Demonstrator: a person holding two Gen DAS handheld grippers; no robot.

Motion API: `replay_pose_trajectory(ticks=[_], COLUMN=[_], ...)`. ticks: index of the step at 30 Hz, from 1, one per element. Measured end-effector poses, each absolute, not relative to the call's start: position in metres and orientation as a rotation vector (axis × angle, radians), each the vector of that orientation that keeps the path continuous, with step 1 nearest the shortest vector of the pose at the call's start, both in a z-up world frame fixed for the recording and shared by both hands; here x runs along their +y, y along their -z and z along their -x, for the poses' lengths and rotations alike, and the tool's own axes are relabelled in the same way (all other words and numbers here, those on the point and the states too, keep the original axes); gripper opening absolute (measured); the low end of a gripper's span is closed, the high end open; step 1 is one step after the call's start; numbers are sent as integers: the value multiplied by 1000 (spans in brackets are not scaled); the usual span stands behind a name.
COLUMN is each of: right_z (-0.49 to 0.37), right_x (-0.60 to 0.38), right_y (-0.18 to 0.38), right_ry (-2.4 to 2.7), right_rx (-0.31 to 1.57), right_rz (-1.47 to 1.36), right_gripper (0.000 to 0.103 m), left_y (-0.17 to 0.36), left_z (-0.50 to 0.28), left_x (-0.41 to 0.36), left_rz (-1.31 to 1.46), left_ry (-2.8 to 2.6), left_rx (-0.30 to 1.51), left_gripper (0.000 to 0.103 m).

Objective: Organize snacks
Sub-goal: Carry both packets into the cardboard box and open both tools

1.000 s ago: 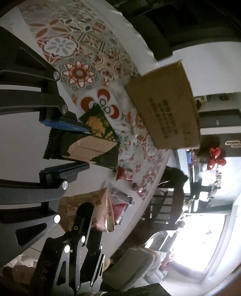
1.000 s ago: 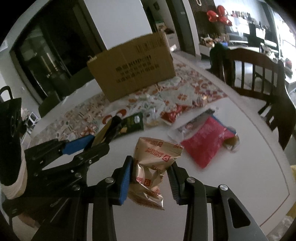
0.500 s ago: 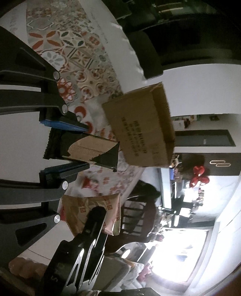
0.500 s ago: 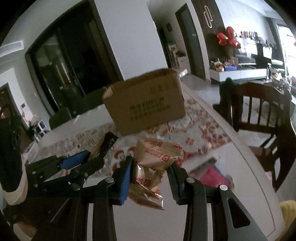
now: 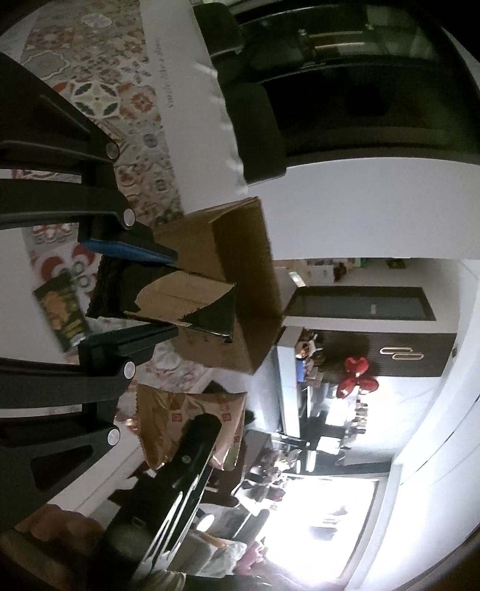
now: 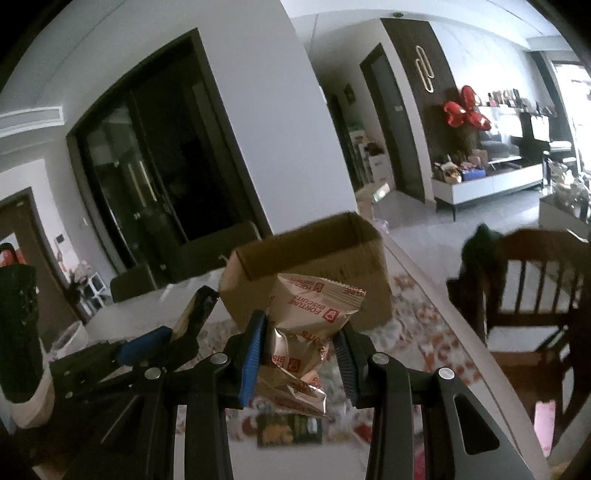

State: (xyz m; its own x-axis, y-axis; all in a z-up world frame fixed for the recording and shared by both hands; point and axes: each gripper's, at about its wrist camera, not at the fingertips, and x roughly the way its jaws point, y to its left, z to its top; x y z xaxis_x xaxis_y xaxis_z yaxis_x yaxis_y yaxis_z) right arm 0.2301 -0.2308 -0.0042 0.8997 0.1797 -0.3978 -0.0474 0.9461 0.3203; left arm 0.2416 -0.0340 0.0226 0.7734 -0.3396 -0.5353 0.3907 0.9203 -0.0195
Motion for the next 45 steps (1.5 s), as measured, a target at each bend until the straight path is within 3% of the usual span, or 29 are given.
replay_pose_trajectory(ticks=[19, 36, 40, 43, 45], right_z=[-328, -400, -410, -416, -417], right_x=[-225, -238, -236, -235, -239], right_y=[-31, -16, -6, -1, -1], right_ry=[-189, -158, -164, -155, -140], right_rx=[432, 496, 538, 579, 576], right_rz=[-189, -265, -283, -278, -288], right_gripper=[38, 38, 40, 54, 65], left_y=[-51, -23, -18, -18, -17], left_z=[-331, -413, -418, -420, -418], left_x=[-40, -49, -48, -39, -34], left_rz=[-35, 12, 5, 2, -9], left_ry=[383, 394, 381, 331, 314], left_rx=[590, 670, 681, 665, 654], left_gripper=[33, 33, 46, 69, 71])
